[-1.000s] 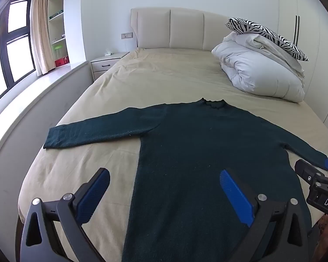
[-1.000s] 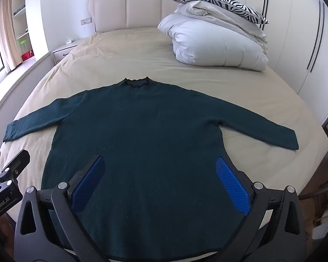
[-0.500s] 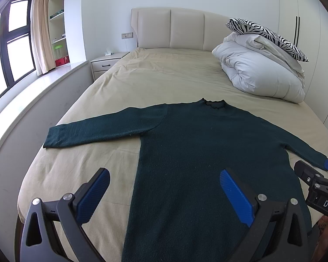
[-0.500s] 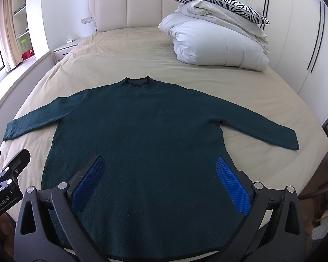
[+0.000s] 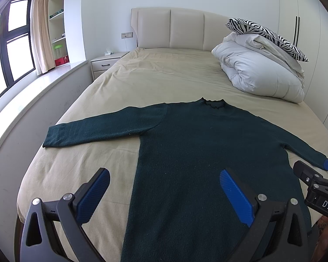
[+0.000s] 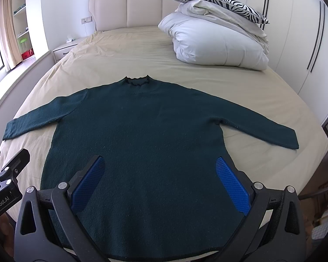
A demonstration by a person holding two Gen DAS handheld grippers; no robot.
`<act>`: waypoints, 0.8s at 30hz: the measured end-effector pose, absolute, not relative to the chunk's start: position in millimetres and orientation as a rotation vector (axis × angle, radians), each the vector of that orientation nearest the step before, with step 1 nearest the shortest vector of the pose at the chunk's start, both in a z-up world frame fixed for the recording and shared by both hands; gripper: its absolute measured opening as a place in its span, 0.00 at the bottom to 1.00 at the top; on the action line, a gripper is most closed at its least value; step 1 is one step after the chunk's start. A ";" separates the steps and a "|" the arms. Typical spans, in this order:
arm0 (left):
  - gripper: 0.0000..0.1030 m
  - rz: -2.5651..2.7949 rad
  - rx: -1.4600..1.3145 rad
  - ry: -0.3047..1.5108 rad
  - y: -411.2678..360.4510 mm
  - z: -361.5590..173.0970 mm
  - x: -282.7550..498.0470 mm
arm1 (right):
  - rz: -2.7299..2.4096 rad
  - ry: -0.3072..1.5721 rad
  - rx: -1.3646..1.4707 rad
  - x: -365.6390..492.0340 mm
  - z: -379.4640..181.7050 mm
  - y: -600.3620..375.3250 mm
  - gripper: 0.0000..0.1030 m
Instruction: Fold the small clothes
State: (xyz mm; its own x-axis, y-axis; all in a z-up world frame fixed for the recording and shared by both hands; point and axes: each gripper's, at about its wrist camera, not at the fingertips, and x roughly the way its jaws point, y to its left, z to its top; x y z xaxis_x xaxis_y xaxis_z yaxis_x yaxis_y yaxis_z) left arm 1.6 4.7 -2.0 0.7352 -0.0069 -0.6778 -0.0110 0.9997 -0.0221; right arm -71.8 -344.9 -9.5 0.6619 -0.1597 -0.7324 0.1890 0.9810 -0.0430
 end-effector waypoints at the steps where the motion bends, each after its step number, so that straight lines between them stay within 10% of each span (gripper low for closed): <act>1: 1.00 0.003 -0.025 0.745 4.7 -2.0 1.7 | -0.197 0.824 0.037 -72.2 -8.5 -344.9 1.00; 24: 1.00 0.004 -0.028 0.746 6.3 -4.2 0.5 | -0.195 0.829 0.034 -73.1 -8.9 -342.3 1.00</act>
State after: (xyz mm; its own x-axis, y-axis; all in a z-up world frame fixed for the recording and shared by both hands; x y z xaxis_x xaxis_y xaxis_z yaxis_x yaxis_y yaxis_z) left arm 0.5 6.3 -4.2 0.7343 -0.0065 -0.6788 -0.0134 0.9996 -0.0241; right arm -73.1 -342.3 -8.9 0.6591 -0.1586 -0.7352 0.1850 0.9817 -0.0459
